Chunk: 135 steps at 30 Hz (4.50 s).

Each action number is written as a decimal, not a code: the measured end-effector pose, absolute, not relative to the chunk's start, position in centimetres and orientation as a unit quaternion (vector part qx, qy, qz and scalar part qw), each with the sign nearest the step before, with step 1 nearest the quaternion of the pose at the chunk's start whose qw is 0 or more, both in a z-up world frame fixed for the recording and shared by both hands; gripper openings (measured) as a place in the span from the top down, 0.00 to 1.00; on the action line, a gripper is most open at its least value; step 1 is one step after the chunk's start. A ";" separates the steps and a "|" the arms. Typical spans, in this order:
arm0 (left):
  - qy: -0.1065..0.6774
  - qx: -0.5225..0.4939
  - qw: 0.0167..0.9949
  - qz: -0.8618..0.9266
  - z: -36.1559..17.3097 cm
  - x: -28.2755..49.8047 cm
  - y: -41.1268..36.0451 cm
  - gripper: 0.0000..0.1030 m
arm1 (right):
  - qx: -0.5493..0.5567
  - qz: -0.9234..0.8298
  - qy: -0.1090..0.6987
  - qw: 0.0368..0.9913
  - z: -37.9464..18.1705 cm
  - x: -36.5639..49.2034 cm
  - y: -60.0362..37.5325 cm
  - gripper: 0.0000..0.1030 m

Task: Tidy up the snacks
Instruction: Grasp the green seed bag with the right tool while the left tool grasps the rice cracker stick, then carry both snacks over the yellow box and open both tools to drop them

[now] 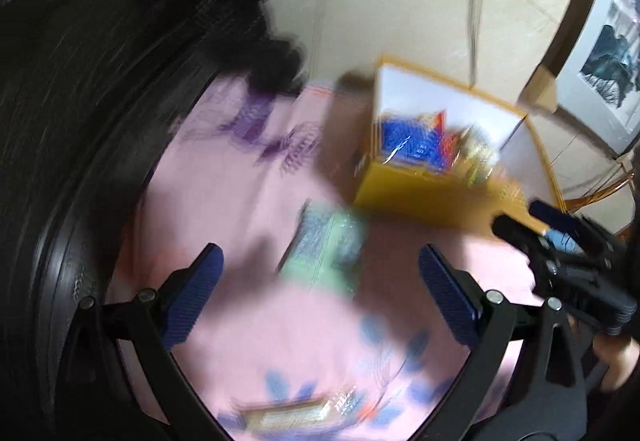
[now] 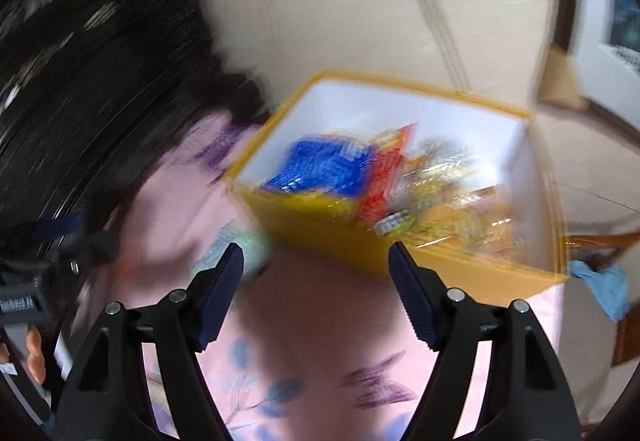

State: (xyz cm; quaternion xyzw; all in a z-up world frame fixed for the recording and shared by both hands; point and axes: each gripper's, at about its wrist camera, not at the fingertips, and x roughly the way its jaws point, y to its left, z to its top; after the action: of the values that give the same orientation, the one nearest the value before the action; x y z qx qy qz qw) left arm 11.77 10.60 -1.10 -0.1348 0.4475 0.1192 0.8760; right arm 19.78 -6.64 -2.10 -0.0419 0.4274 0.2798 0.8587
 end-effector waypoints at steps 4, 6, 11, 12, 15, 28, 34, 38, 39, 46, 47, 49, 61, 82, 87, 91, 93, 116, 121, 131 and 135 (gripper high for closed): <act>0.489 -0.131 0.856 0.109 -4.4 6.3 11.1 0.04 | -0.086 0.358 0.439 0.819 -5.1 17.6 -1.2 0.27; 0.497 -0.127 0.851 0.112 -5.3 4.7 11.2 0.04 | -0.124 0.370 0.454 0.801 -6.7 17.6 1.4 0.27; 0.507 -0.157 0.839 0.120 -6.6 2.8 12.1 0.04 | -0.136 0.327 0.517 0.780 -9.7 18.8 4.7 0.27; 0.505 -0.157 0.841 0.119 -6.5 2.6 12.3 0.04 | -0.131 0.316 0.530 0.776 -10.4 19.0 4.9 0.27; 0.500 -0.150 0.844 0.123 -6.1 2.3 12.6 0.04 | -0.091 0.294 0.556 0.772 -12.1 19.2 4.7 0.27; 0.510 -0.155 0.834 0.141 -6.7 1.8 15.1 0.04 | -0.026 0.273 0.553 0.787 -14.8 21.4 7.9 0.24; 0.512 -0.151 0.836 0.132 -6.5 2.3 14.9 0.04 | 0.002 0.248 0.551 0.797 -14.9 22.7 9.1 0.13; 0.516 -0.147 0.835 0.127 -6.6 2.7 14.6 0.04 | 0.036 0.221 0.547 0.807 -14.9 23.3 9.3 0.11; 0.518 -0.147 0.833 0.127 -6.7 2.8 14.6 0.04 | 0.023 0.216 0.543 0.811 -14.9 23.3 9.7 0.10; 0.519 -0.147 0.831 0.137 -6.9 2.9 15.1 0.04 | -0.127 0.231 0.469 0.843 -14.5 21.6 11.8 0.79; 0.521 -0.148 0.829 0.139 -7.0 2.9 15.3 0.04 | -0.134 0.237 0.463 0.843 -14.4 21.5 11.8 0.80; 0.525 -0.150 0.826 0.142 -7.3 3.0 15.6 0.04 | -0.138 0.245 0.459 0.843 -14.0 21.4 11.6 0.87; 0.555 -0.102 0.822 0.075 -9.7 3.5 12.7 0.04 | -0.117 0.264 0.450 0.845 -11.8 19.8 6.2 0.90; 0.588 0.036 0.807 -0.044 -16.0 4.0 5.0 0.72 | -0.078 0.224 0.469 0.851 -11.6 16.4 -4.9 0.90; 0.580 0.001 0.814 -0.032 -14.9 3.5 4.9 0.72 | -0.070 0.224 0.458 0.857 -10.5 15.8 -6.2 0.90; 0.565 -0.016 0.824 -0.029 -13.1 5.0 4.5 0.72 | -0.058 0.222 0.448 0.864 -9.0 15.4 -7.6 0.90; 0.554 -0.023 0.832 -0.031 -12.0 5.9 4.1 0.72 | -0.052 0.219 0.440 0.869 -8.0 15.2 -8.5 0.90; 0.425 -0.058 0.903 -0.028 3.0 29.2 -1.2 0.72 | 0.015 0.127 0.331 0.935 4.9 23.6 -16.7 0.90; 0.429 -0.054 0.901 -0.033 2.7 30.3 -2.4 0.72 | 0.016 0.120 0.332 0.935 5.3 25.6 -16.6 0.90; 0.426 -0.049 0.903 -0.016 2.9 32.0 -2.3 0.46 | 0.022 0.096 0.352 0.931 4.8 28.1 -16.8 0.69; 0.401 -0.053 0.914 0.008 3.9 31.6 -1.4 0.13 | 0.034 0.080 0.345 0.935 4.8 28.0 -17.4 0.49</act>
State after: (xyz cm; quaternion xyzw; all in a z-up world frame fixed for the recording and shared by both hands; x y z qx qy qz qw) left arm 31.64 -1.38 3.86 -0.0533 0.4011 0.0084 0.9145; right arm 27.99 -17.40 4.79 0.0337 0.3445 0.0801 0.9347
